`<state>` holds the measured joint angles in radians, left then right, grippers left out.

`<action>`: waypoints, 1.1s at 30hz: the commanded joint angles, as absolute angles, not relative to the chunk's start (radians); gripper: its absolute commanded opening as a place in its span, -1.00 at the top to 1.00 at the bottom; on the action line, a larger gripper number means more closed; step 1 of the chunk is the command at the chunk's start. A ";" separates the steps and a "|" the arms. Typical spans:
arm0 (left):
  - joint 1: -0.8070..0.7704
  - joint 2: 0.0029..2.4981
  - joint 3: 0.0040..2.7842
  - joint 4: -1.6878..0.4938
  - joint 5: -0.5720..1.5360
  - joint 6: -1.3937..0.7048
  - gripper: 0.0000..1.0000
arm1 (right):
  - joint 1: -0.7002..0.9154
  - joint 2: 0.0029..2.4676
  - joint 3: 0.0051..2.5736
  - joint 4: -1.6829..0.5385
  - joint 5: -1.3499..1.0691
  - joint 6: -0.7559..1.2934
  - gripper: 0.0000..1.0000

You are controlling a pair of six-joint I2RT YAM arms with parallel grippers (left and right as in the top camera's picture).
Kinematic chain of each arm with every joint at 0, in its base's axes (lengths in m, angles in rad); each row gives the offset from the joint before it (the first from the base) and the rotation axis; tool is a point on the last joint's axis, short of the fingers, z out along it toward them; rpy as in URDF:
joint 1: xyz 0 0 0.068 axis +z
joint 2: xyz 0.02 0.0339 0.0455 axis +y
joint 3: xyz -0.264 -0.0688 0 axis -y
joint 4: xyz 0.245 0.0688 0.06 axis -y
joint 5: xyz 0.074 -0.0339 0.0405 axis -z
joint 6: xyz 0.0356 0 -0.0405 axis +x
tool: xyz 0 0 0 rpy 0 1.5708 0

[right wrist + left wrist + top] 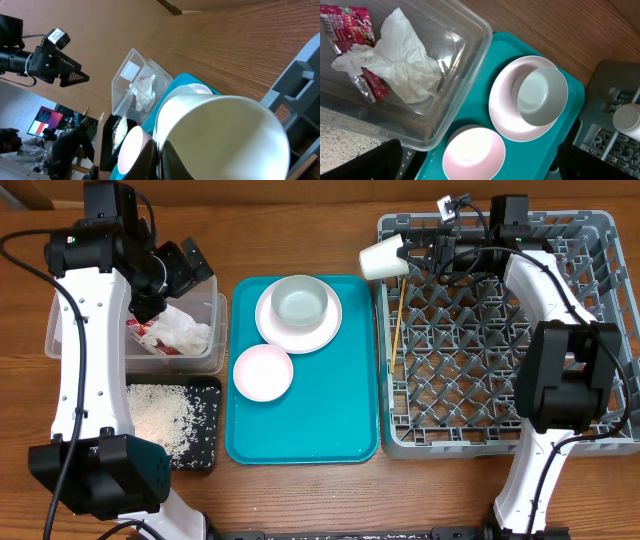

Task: Sort waste into correct bins and load items into the dishwasher
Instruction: 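Lift the pale green cup with right gripper and carry it over the rack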

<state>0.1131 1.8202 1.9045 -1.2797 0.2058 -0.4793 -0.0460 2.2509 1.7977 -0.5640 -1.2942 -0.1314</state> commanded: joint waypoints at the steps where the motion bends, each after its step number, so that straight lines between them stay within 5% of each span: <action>1: 0.111 1.821 1.919 -1.281 0.202 -0.471 -1.00 | -0.053 2.252 1.785 -0.562 -1.280 -0.154 0.92; 25: 0.111 1.821 1.919 -1.281 0.202 -0.471 -1.00 | -0.102 2.252 1.785 -0.641 -1.192 -0.200 0.92; 33: 0.111 1.821 1.919 -1.281 0.202 -0.471 -1.00 | -0.102 2.252 1.785 -0.575 -1.382 -0.182 0.92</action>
